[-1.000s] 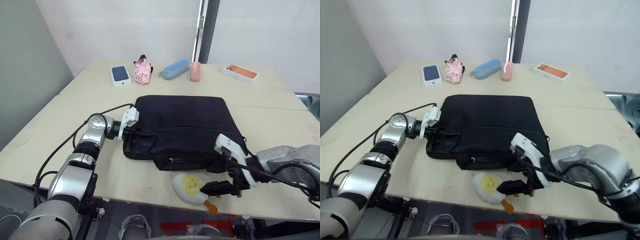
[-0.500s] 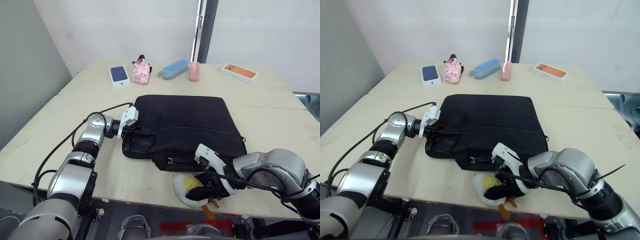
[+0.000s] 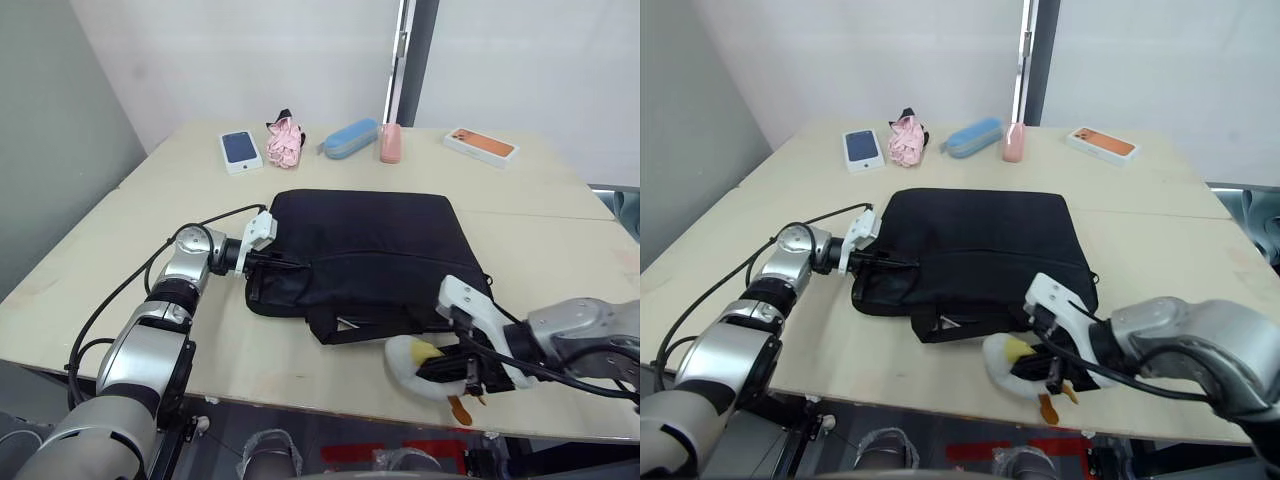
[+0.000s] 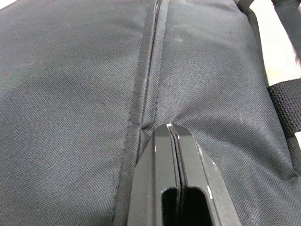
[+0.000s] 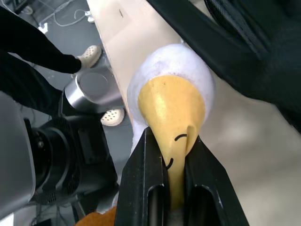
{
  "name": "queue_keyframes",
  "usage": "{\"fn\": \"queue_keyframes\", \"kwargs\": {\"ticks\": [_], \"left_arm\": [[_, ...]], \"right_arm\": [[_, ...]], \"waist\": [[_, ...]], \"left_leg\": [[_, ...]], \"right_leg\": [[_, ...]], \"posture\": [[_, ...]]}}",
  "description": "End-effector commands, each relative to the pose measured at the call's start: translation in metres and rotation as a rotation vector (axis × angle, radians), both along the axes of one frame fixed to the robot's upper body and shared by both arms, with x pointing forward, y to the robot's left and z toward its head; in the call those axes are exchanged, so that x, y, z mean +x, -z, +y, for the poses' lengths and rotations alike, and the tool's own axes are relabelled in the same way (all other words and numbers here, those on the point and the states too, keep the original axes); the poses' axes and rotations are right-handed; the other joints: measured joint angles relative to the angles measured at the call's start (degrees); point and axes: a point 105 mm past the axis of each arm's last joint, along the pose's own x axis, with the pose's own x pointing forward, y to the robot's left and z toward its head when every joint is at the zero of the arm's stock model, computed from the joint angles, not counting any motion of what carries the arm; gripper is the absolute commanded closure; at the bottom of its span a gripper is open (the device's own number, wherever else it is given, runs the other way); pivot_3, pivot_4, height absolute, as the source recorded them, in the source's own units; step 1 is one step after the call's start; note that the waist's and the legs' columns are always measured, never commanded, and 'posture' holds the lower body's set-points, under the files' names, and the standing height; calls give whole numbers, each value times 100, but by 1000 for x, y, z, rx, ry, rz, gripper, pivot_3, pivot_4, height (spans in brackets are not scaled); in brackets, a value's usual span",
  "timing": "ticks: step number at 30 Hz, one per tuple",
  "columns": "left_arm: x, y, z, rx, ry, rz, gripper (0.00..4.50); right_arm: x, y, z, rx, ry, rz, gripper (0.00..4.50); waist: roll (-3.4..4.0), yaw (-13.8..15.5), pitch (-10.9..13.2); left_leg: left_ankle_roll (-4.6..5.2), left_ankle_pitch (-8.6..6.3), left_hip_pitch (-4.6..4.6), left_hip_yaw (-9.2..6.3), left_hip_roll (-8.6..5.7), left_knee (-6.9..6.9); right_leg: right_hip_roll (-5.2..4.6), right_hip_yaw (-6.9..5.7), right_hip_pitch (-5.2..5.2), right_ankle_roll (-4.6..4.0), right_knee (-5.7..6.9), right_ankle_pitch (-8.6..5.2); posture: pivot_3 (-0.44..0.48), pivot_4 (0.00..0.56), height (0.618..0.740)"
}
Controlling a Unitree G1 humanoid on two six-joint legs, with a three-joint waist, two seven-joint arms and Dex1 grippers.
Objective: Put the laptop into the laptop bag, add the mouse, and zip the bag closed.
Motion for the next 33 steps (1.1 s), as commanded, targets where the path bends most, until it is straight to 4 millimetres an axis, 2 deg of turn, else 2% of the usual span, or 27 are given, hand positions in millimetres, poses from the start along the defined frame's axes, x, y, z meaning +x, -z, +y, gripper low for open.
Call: {"fn": "queue_keyframes", "kwargs": {"ticks": [1, 7, 15, 18, 20, 28, 33], "left_arm": [[2, -4, 2, 12, 1, -20, 4500], [-3, 4, 2, 54, 35, -24, 4500], [-9, 17, 5, 125, 79, -26, 4500], [-11, 21, 3, 144, 98, -21, 4500], [-12, 22, 2, 158, 108, -23, 4500], [-16, 29, 1, 200, 148, -33, 4500], [-16, 29, 1, 204, 150, -37, 4500]], "right_arm": [[-2, -5, -10, -45, 7, -57, 4464], [2, 0, -31, -115, 76, -87, 4464], [4, 4, -75, -234, 194, -116, 4464], [5, 6, -101, -305, 245, -127, 4464], [4, 7, -110, -325, 252, -131, 4464], [11, -2, -154, -387, 354, -175, 4464], [22, -16, -194, -490, 434, -230, 4464]], "waist": [[0, 18, 0], [0, 31, 0], [0, 64, -1], [0, 70, -2], [1, 68, -2], [10, 71, -11], [14, 68, -13]], "left_leg": [[1, 0, 0, 1, 0, 0], [9, -4, 0, 1, 0, 0], [37, -18, 1, 5, -1, 0], [38, -18, 1, 5, -1, 2], [42, -18, 1, 7, -2, 4], [57, -14, 2, 11, -4, 6], [74, -6, 2, 13, -6, 7]], "right_leg": [[-1, 0, 0, 0, -1, 0], [-1, 0, 0, 0, -1, 0], [-4, 3, 0, 0, -5, -1], [-5, 3, 0, 0, -3, -1], [-7, 4, 0, 0, -3, -1], [-10, 7, 0, 0, -1, -1], [-12, 7, 0, 0, -1, -1]], "posture": [[0, 150, 740], [0, 150, 740], [0, 150, 740], [0, 150, 740], [0, 150, 740], [0, 150, 740], [0, 150, 740]]}}
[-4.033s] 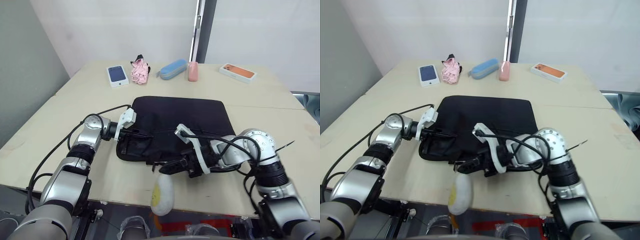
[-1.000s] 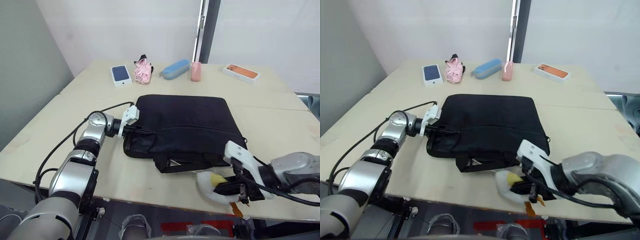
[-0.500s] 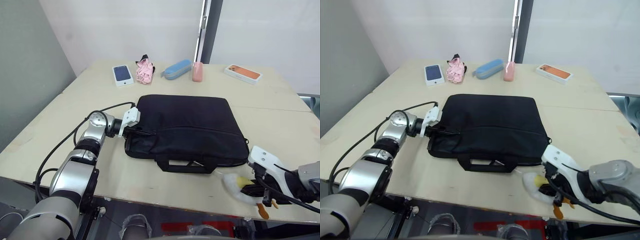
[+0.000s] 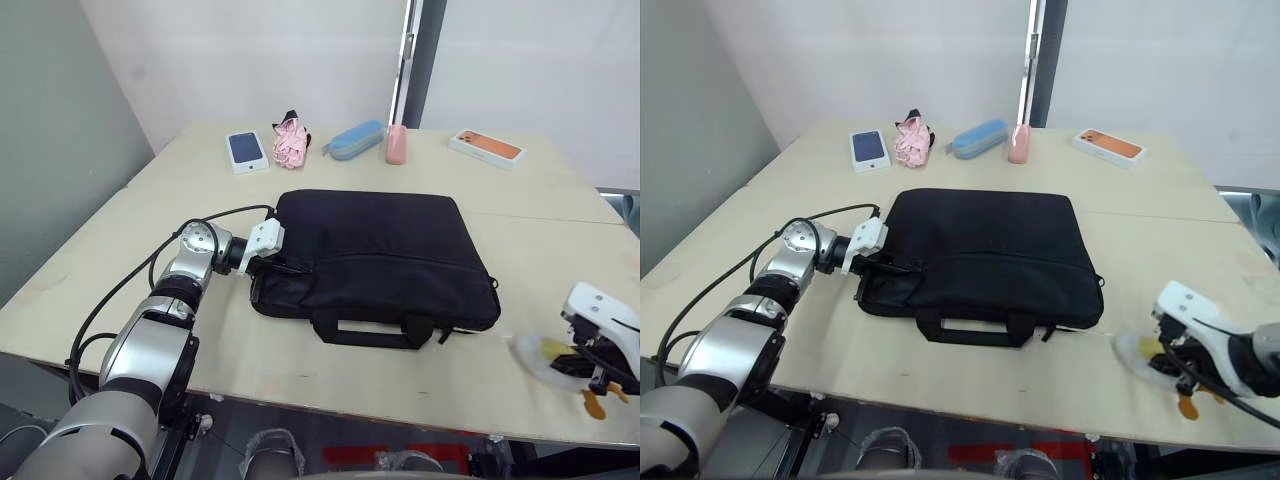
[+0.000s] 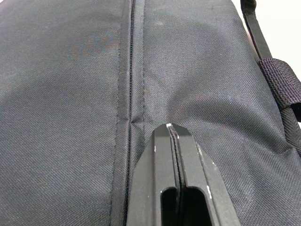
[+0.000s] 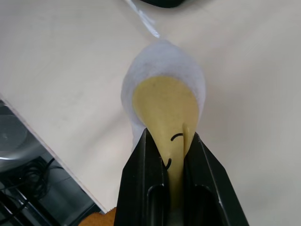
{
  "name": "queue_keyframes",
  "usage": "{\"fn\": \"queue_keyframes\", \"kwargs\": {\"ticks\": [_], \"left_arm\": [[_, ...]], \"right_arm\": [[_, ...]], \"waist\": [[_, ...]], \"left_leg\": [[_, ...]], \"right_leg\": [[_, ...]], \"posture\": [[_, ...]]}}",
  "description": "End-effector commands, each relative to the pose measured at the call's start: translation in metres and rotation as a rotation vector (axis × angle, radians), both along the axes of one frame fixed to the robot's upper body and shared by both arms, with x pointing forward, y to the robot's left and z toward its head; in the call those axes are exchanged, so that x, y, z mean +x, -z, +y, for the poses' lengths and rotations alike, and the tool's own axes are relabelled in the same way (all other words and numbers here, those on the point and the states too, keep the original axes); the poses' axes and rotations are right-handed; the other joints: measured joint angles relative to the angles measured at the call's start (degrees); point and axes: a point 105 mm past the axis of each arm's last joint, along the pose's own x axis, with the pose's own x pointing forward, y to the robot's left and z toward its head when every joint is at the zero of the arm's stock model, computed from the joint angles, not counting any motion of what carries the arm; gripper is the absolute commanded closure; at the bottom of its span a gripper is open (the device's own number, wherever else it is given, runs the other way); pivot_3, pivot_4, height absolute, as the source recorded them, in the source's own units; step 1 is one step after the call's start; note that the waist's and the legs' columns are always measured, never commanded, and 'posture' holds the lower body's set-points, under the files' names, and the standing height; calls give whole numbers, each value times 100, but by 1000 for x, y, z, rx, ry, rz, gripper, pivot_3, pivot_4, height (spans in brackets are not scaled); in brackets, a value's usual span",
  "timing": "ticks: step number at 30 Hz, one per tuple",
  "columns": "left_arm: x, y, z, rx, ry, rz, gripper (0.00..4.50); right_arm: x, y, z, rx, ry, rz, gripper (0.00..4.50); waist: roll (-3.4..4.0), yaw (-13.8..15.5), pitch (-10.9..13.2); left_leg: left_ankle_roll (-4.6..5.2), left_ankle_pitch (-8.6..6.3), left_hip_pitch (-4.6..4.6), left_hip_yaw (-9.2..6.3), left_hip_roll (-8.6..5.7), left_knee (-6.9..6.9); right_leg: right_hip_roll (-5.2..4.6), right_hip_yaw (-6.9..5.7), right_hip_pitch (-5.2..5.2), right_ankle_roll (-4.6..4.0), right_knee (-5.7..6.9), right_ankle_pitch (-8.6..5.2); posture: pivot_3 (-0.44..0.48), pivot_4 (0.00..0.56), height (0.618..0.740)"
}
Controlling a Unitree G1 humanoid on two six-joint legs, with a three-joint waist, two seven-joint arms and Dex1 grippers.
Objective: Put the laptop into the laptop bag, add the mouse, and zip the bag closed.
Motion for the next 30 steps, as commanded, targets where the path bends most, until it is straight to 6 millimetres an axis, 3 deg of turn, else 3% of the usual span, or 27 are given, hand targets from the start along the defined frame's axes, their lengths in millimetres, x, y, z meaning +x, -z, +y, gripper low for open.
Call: {"fn": "queue_keyframes", "kwargs": {"ticks": [1, 9, 14, 22, 27, 30], "left_arm": [[-12, 24, 6, 101, 46, 87, 4500], [-14, 28, 7, 127, 61, 80, 4500], [-17, 34, 8, 144, 72, 83, 4500], [-25, 45, 7, 167, 101, 98, 4500], [-27, 48, 7, 165, 108, 101, 4500], [-29, 50, 7, 169, 112, 105, 4500]], "right_arm": [[14, -24, -30, -108, 41, -90, 4464], [54, -40, -49, -226, 72, -230, 4464], [83, -44, -37, -245, 68, -328, 4464], [128, -43, -1, -236, 56, -444, 4464], [143, -37, 18, -230, 62, -472, 4464], [153, -37, 18, -254, 123, -509, 4464]], "waist": [[4, -6, -2], [31, -51, -18], [46, -76, -26], [61, -141, -38], [65, -143, -41], [68, -166, -43]], "left_leg": [[2, 1, 0, 1, 0, 0], [31, 17, 4, 9, 0, 7], [37, 19, 2, 12, -1, 8], [37, 18, 6, 18, -3, 10], [37, 17, 7, 27, -4, 8], [36, 16, 9, 30, -5, 8]], "right_leg": [[0, 0, 0, 0, 0, 0], [-1, 7, -1, -1, 6, 0], [-2, 8, -1, -1, 6, 1], [-4, 13, 0, -1, 13, 1], [-9, 14, 0, -2, 11, 1], [-9, 17, 0, -1, 12, 2]], "posture": [[0, 150, 740], [0, 150, 740], [0, 150, 740], [0, 150, 740], [0, 150, 740], [0, 150, 740]]}}
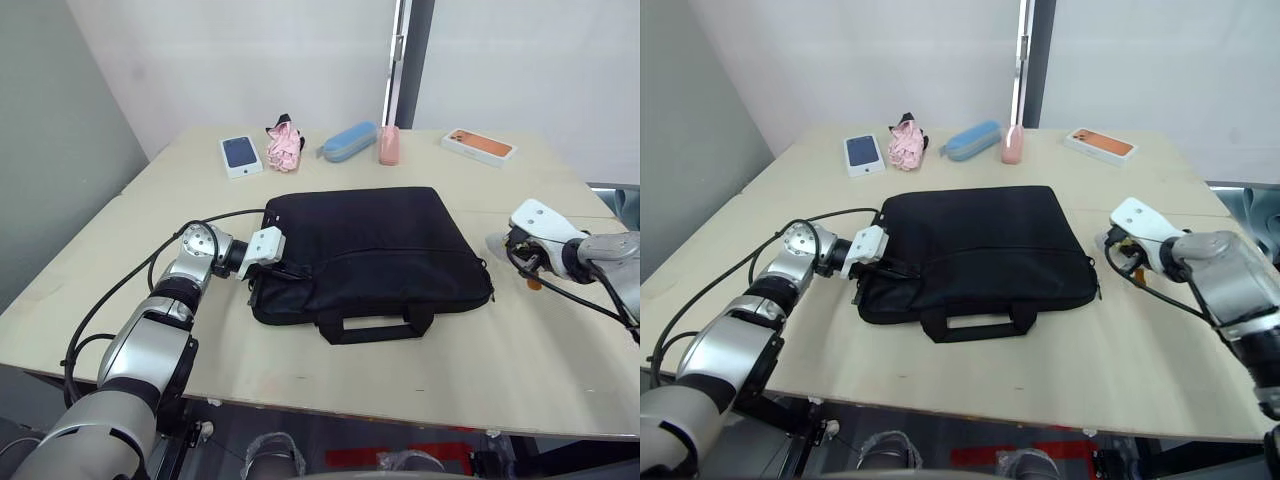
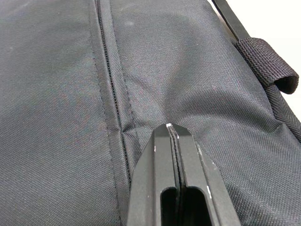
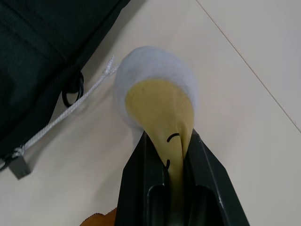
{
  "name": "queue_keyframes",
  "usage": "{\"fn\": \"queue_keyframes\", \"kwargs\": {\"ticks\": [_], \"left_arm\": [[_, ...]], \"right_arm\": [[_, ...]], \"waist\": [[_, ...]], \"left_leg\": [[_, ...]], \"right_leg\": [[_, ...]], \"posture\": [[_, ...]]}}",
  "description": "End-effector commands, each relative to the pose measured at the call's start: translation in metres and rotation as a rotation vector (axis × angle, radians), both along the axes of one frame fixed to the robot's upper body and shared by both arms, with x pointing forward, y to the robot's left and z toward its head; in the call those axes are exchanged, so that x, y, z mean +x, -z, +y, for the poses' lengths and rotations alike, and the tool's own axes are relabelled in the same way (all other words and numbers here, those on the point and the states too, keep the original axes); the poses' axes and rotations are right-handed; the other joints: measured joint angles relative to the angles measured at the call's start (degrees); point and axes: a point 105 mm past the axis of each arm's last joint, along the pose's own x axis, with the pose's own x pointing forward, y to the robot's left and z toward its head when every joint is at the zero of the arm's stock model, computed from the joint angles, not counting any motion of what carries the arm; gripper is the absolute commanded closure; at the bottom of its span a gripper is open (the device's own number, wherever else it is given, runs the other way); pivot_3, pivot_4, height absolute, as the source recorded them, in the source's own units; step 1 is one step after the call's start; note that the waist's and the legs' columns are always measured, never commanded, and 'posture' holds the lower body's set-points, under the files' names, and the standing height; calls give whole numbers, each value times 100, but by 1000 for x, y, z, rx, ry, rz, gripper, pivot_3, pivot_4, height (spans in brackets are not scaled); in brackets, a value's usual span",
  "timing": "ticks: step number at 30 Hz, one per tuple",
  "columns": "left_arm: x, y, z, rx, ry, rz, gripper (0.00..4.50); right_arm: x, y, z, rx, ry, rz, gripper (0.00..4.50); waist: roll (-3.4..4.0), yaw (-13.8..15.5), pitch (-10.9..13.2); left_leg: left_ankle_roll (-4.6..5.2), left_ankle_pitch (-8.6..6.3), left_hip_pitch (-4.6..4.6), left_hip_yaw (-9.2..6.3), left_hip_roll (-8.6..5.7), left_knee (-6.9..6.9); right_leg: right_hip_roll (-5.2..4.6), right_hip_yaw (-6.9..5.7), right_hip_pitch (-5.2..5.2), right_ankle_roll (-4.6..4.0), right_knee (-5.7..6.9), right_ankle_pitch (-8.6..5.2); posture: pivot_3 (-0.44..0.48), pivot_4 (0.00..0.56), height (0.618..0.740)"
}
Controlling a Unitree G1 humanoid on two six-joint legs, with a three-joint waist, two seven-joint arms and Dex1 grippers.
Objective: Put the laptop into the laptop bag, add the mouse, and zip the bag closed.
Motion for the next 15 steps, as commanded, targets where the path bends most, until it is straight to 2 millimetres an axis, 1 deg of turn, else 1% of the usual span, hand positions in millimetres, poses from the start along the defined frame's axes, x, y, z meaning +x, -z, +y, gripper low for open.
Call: {"fn": "queue_keyframes", "kwargs": {"ticks": [1, 4, 5, 7, 10, 14, 15], "left_arm": [[-24, 42, 5, 132, 66, 152, 4500], [-26, 45, 5, 136, 72, 158, 4500], [-27, 45, 5, 138, 74, 159, 4500], [-28, 46, 5, 138, 77, 161, 4500], [-29, 47, 4, 138, 82, 164, 4500], [-31, 49, 3, 141, 90, 169, 4500], [-31, 49, 3, 140, 93, 170, 4500]], "right_arm": [[14, -16, -9, -43, 96, -101, 4464], [24, -21, -16, -46, 187, -150, 4464], [27, -22, -15, -36, 199, -161, 4464], [32, -23, -8, 0, 205, -179, 4464], [39, -25, 0, 77, 223, -203, 4464], [48, -33, 6, 188, 244, -270, 4464], [49, -32, 4, 177, 245, -277, 4464]], "waist": [[3, -11, -1], [4, -44, -3], [5, -49, -4], [7, -73, -7], [9, -93, -9], [10, -97, -10], [10, -93, -10]], "left_leg": [[-6, -3, 1, 0, 0, 1], [-19, -11, 3, 8, -1, 1], [-20, -12, 4, 9, -1, 1], [-41, -24, 4, 11, -3, 0], [-42, -24, 7, 12, -2, -3], [-42, -25, 5, 15, -2, -2], [-42, -25, 4, 15, -3, -2]], "right_leg": [[-1, 1, 0, 0, 2, 0], [-4, 5, 0, 1, 3, 1], [-4, 7, 0, 1, 3, 2], [-6, 6, 0, 2, 2, 2], [-5, 6, 0, 3, 2, 2], [-6, 8, 0, 3, 0, 3], [-7, 8, 0, 3, 0, 3]], "posture": [[0, 150, 740], [0, 150, 740], [0, 150, 740], [0, 150, 740], [0, 150, 740], [0, 150, 740], [0, 150, 740]]}}
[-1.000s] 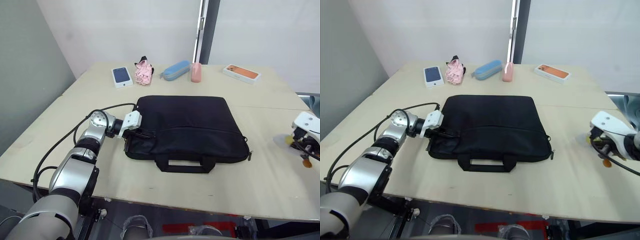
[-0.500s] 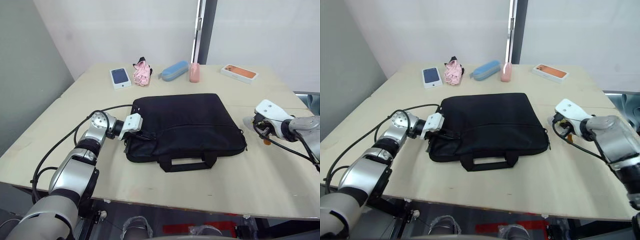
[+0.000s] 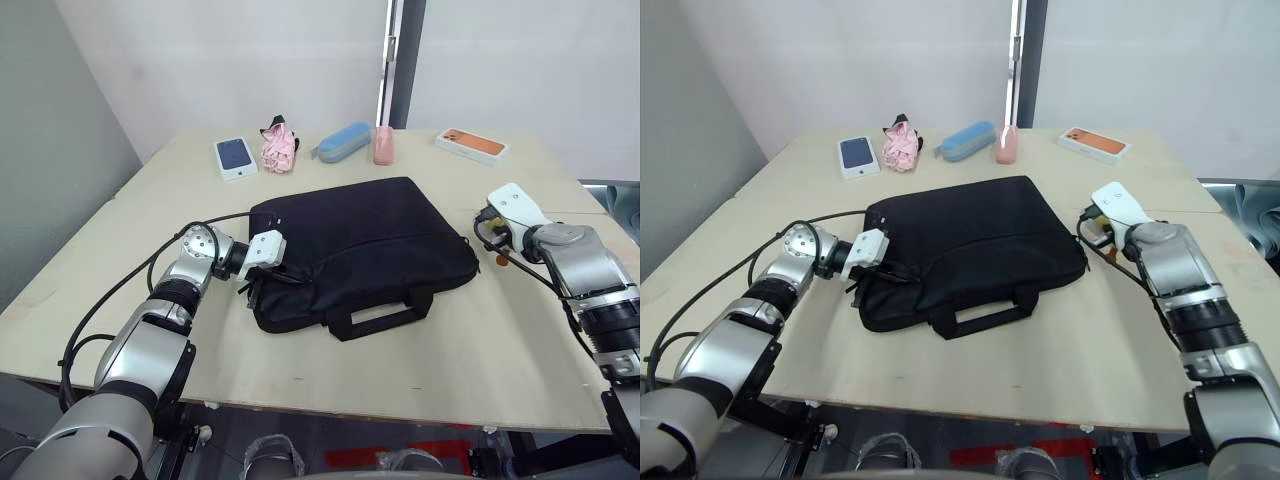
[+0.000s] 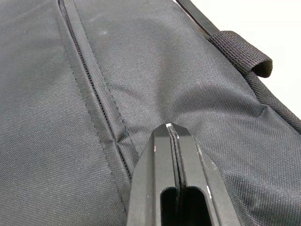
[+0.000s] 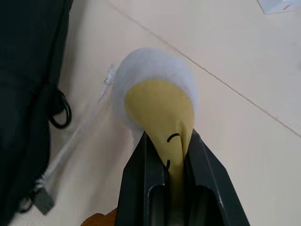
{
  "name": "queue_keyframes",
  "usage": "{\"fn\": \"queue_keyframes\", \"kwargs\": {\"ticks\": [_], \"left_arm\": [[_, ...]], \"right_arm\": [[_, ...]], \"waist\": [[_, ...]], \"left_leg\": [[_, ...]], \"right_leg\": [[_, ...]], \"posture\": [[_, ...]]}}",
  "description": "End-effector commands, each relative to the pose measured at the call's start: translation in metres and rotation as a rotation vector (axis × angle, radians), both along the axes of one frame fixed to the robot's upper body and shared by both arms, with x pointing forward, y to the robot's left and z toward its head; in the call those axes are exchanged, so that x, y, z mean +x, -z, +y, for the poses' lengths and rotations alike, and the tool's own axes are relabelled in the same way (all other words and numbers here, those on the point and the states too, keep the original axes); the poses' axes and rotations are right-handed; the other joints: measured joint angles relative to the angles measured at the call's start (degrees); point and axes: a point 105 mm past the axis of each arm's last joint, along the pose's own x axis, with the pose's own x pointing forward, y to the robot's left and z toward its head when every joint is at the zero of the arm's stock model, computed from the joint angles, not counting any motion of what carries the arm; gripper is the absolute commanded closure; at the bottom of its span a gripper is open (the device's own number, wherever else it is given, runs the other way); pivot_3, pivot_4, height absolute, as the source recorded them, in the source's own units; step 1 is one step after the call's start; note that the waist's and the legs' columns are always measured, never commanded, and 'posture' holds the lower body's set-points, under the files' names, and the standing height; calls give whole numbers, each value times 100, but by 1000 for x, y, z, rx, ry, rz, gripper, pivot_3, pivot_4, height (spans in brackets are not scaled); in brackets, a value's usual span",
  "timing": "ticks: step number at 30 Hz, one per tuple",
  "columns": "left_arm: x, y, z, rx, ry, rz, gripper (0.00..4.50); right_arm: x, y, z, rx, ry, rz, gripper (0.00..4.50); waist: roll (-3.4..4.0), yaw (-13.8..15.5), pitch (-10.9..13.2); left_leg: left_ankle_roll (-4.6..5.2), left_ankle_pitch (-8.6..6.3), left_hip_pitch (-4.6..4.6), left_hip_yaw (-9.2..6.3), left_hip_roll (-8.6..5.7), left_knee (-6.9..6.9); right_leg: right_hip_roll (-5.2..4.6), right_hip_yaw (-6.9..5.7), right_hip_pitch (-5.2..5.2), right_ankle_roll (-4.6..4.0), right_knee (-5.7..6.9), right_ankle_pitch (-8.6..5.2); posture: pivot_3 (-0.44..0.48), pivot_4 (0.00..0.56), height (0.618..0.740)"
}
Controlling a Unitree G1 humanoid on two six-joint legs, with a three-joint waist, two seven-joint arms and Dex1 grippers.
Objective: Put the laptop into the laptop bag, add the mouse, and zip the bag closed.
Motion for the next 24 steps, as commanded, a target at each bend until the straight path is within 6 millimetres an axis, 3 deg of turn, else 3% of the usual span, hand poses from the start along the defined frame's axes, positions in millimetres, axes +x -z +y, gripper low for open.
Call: {"fn": "queue_keyframes", "kwargs": {"ticks": [1, 12, 17, 20, 24], "left_arm": [[-26, 45, 5, 139, 67, 167, 4500], [-28, 44, 7, 119, 61, 170, 4500], [-25, 38, 6, 116, 64, 155, 4500], [-17, 24, 1, 61, 41, 143, 4500], [-5, -3, -9, -48, 11, 144, 4500]], "right_arm": [[6, -27, -9, 2, 31, -118, 4464], [-9, -12, -30, -24, 39, -28, 4464], [-21, -25, -40, -28, 26, -30, 4464], [-31, -36, -38, -18, -24, -20, 4464], [-49, -30, -26, -8, -112, 54, 4464]], "waist": [[0, 9, 0], [6, -34, -3], [4, -21, -2], [4, -9, 1], [-7, 15, 10]], "left_leg": [[0, 0, 0, 0, 0, -1], [-4, -2, 3, 2, 1, -13], [-4, -3, 0, 3, 1, -16], [-3, -2, 0, 5, 1, -22], [-2, -3, -2, 3, 3, -23]], "right_leg": [[0, -1, 0, 0, -1, 0], [2, -1, 0, 1, -9, 0], [2, -1, 0, 1, -18, 0], [2, -1, 0, 2, -24, 0], [3, -2, 0, 2, -28, 0]], "posture": [[0, 150, 740], [0, 150, 740], [0, 150, 740], [0, 150, 740], [0, 150, 740]]}}
